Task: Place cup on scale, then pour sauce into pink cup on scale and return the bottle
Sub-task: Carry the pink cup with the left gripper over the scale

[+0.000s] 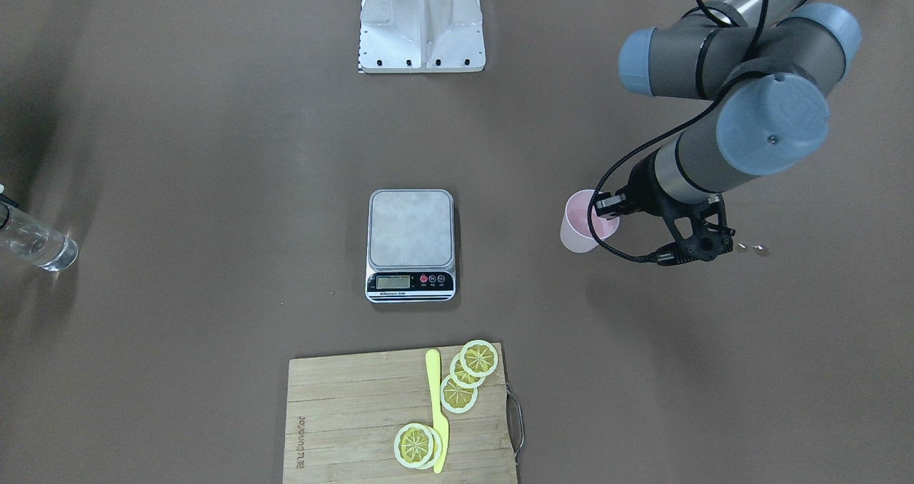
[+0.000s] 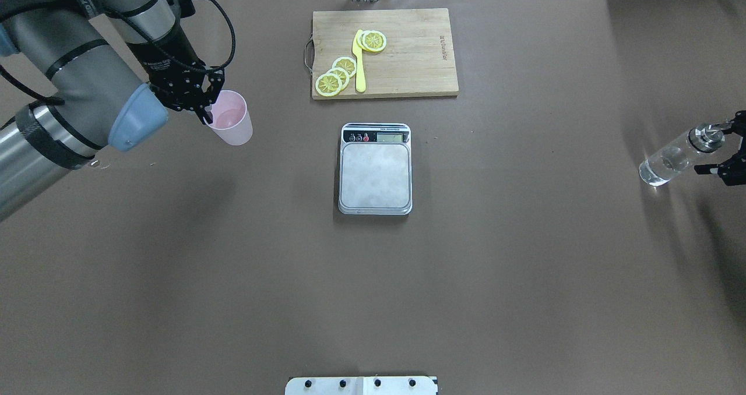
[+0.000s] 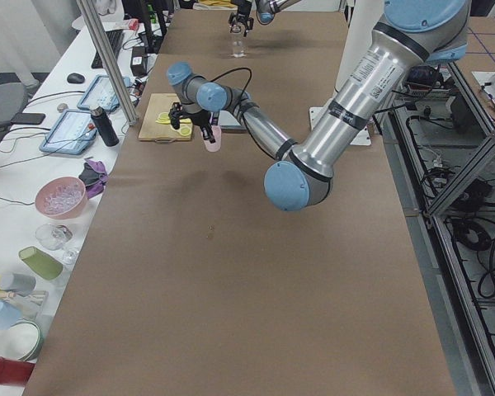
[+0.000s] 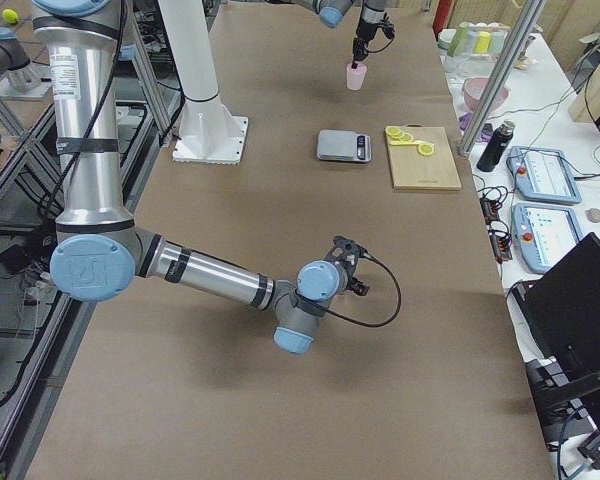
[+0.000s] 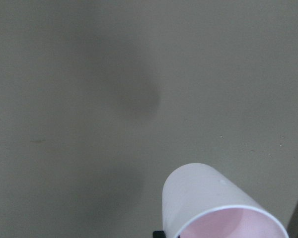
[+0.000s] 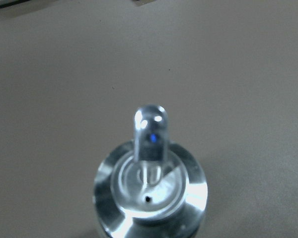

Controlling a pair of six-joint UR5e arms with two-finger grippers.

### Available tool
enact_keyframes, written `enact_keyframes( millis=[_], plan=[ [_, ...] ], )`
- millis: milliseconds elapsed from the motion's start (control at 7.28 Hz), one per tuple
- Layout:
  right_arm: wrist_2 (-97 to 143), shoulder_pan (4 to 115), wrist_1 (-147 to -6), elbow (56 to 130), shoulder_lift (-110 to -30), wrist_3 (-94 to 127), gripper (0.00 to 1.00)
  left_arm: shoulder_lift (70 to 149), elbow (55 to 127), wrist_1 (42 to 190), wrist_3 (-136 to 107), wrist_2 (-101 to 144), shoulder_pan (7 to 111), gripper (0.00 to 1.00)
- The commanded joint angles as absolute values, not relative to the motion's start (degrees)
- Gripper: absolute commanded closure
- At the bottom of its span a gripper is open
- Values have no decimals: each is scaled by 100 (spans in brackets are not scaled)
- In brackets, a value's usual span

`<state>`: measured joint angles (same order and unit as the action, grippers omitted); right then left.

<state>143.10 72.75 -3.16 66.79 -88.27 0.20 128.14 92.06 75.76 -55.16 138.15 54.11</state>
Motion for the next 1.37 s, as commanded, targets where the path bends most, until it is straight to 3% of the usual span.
enact_keyframes(
  millis=[0,550,962,1237],
  plan=[
    [14265,7216,-316,6680,-8780,53,0,13147,9193,7602,-6088,13799,5073,100],
    [14221,7049,-316,6680,-8684,299,0,14069,8299,7699,-6993,13799,4826,100],
    [14212,6996,-308,6680,-8666,343,1,14194,8130,8191,-7514,13781,4623,100],
    [14203,6961,-308,6680,-8666,360,9,14334,8069,8261,-7829,13764,4466,100]
  ],
)
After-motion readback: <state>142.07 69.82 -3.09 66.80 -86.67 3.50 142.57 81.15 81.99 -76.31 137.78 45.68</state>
